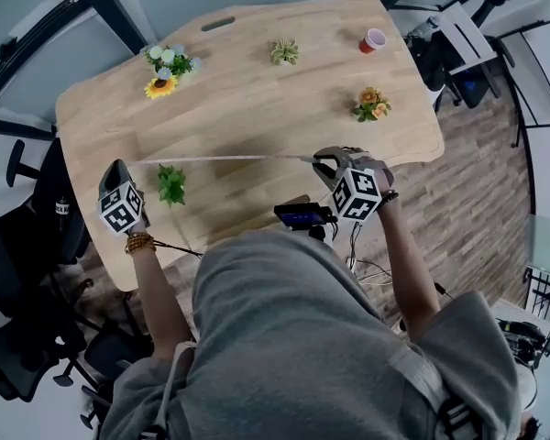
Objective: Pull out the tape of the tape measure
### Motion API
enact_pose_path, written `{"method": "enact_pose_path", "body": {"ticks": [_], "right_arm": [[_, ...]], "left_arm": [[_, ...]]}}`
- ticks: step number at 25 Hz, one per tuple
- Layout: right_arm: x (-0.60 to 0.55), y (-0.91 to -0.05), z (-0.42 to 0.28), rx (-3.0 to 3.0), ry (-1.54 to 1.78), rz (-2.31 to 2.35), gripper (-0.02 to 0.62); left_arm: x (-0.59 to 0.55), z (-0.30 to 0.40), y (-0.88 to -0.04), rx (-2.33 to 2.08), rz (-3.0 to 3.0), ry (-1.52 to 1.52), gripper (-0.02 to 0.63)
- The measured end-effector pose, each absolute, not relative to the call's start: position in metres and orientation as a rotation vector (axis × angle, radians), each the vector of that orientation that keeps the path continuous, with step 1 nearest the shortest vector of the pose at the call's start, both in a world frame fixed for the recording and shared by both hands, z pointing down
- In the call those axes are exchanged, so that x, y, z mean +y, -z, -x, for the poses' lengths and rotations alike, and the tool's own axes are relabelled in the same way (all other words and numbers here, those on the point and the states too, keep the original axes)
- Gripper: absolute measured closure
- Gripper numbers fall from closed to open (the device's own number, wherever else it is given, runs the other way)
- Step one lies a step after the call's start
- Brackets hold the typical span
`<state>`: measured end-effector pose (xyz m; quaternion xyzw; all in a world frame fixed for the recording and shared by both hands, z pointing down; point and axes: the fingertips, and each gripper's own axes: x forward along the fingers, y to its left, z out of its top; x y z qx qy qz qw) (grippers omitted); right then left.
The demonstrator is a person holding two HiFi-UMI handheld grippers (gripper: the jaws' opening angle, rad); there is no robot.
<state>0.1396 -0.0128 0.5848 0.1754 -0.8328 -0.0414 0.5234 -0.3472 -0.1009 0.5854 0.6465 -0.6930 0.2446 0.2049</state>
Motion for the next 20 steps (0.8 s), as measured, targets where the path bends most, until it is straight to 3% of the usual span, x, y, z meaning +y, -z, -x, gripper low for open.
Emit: {"method": "enact_pose_path", "body": {"ticks": [20], "right_arm": [[-0.002, -0.600, -0.182, -1.896, 0.089, -0.412, 0.531]], "left_arm": [[-0.087, 0.388, -0.590, -2.027, -1.656, -0.656, 0.597]]}}
